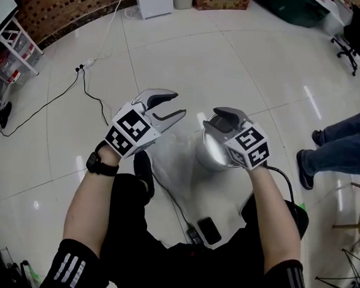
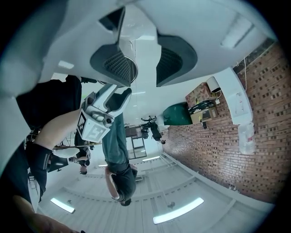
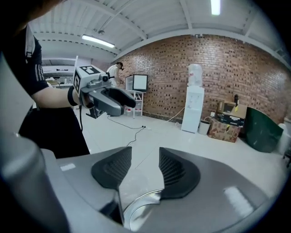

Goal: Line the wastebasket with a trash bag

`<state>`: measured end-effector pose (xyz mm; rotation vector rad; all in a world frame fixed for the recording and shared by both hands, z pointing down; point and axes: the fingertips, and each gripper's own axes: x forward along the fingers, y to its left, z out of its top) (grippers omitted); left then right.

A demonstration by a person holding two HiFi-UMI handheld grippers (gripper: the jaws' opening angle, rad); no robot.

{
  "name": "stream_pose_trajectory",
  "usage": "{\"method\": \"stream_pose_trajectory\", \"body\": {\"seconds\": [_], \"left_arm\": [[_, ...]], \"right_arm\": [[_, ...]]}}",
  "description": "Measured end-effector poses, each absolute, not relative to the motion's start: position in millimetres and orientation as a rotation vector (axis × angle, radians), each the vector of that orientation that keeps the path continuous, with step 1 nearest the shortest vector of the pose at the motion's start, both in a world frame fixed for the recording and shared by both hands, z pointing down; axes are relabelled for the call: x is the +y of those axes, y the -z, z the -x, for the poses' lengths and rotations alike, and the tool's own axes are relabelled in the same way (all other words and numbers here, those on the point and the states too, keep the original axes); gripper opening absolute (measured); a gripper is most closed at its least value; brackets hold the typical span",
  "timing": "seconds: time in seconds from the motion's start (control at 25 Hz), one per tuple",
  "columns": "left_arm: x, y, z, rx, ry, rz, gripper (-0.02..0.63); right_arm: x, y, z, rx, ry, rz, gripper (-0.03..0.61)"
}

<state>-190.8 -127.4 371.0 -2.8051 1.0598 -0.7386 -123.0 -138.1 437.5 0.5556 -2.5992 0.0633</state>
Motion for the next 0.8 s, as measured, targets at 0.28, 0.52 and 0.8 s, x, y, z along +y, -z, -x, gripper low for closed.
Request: {"method": "stream_pose_trajectory", "body": {"seconds": [0.28, 0.52, 0.8], "left_arm": [[-126.1, -365.6, 221.1, 1.133, 0.719, 2.810, 0.176], [-122.0, -368.2, 231.8, 1.144, 0.734, 2.831, 0.184], [-124.1, -380.9, 258.0, 1.237, 0.797, 2.840, 0.190]], "right_arm": [[-130.2, -492.9, 187.3, -2.537, -0.088, -0.421, 0.215], [-117.4, -543.0, 236.1, -2.470, -0.147, -0.374, 0.222], [-119.9, -602.1, 274.2, -2.350, -0.116, -0.380, 0.239]]}}
